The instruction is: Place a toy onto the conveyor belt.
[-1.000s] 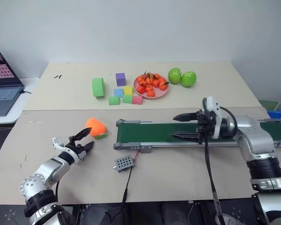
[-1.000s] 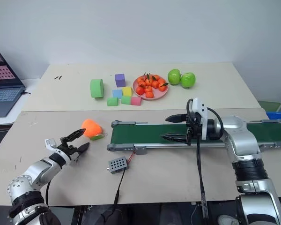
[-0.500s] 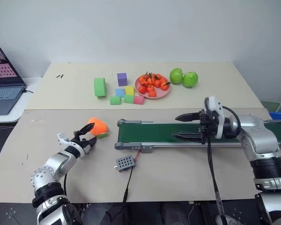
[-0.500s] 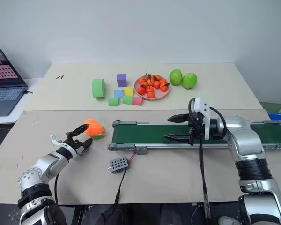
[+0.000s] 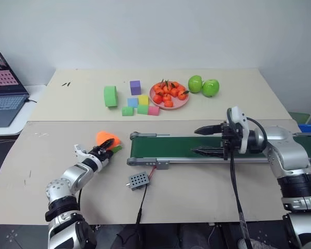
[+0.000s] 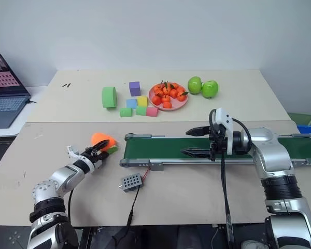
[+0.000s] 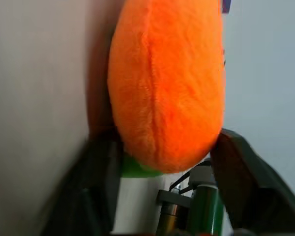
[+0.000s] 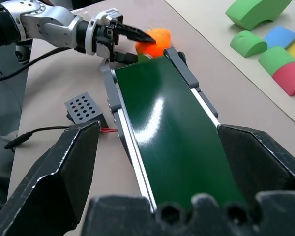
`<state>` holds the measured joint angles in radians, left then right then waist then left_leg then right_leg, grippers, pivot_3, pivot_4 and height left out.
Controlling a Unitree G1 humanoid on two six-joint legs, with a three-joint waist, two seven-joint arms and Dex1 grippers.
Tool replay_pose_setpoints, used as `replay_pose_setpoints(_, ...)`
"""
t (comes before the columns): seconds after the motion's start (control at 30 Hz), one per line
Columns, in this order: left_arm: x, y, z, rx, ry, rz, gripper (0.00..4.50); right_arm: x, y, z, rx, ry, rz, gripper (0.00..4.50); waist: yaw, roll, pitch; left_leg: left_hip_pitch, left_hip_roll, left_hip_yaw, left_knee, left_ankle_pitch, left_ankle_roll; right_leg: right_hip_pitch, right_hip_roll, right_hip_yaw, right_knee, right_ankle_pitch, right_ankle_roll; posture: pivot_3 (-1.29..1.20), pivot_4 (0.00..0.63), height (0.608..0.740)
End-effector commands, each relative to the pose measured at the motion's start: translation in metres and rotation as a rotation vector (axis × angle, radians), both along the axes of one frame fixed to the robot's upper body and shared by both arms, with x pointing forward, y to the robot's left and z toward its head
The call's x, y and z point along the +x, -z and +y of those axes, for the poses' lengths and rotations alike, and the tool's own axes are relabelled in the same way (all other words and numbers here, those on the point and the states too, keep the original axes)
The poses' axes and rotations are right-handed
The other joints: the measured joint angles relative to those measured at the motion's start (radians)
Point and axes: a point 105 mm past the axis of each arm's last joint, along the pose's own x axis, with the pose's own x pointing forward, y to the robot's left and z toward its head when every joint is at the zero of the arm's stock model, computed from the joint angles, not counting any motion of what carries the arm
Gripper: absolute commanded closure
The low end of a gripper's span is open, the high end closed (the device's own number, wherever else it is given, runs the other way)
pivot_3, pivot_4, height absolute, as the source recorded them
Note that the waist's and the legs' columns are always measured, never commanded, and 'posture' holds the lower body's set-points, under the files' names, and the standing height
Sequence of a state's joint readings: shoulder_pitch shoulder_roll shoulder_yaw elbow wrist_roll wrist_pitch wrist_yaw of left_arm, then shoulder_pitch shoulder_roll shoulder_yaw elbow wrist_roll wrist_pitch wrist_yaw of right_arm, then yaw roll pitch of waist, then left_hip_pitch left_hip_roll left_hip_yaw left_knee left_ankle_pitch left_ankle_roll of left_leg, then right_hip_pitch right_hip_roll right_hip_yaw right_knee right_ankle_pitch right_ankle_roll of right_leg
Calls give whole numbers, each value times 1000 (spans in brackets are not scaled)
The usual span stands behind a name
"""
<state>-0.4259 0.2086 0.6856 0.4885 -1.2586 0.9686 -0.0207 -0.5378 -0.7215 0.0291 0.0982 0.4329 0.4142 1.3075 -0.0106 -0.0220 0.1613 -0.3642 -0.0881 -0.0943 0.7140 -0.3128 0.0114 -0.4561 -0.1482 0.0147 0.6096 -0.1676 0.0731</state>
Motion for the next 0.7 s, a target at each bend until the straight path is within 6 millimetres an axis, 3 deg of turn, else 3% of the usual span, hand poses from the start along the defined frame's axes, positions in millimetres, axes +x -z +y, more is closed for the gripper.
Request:
replay_pose_setpoints(0.03, 3, -6, 6, 13, -29, -26, 3328, 0, -13, -4, -13, -5, -57, 0, -1, 0, 0, 0, 0, 0, 0, 0, 0, 0, 0, 0, 0, 0, 0, 0, 150, 740)
replay_pose_setpoints(0.17, 4, -9, 16, 36, -71, -38, 4395, 0, -13, -4, -15, -3, -57, 0, -1, 0, 0, 1, 0, 0, 0, 0, 0, 1, 0, 0, 0, 0, 0, 0, 150, 740)
replay_pose_setpoints(0.3, 8, -25, 26, 75, -112, -108, 4395, 1, -11, -3, -14, -5, -55, 0, -3, 0, 0, 1, 0, 0, 0, 0, -1, 1, 0, 0, 0, 0, 0, 0, 150, 740)
replay_pose_setpoints(0.37, 11, -35, 34, 202, -143, -158, 4395, 2, -11, -3, -15, -5, -56, 0, -3, 0, 0, 1, 0, 0, 0, 0, -1, 0, 0, 0, 0, 0, 0, 0, 150, 740)
replay_pose_setpoints(0.47, 19, -66, 41, 285, -209, -291, 4395, 3, -11, -3, -15, -5, -58, 0, -1, 0, 0, 0, 0, 0, 0, 0, -1, 0, 0, 0, 0, 0, 0, 0, 150, 740)
replay_pose_setpoints(0.53, 23, -89, 38, 368, -211, -388, 4395, 4, -11, -2, -15, -7, -59, 0, -1, 0, 0, 0, 0, 0, 0, 0, -1, 0, 0, 0, -1, 0, 0, 0, 150, 740)
replay_pose_setpoints(0.7, 24, -133, 8, 609, -103, -591, 4395, 5, -11, 0, -12, -8, -64, 0, 1, 0, 0, -2, 0, 0, 0, 0, -1, 0, 0, -1, -1, 0, 0, 0, 150, 740)
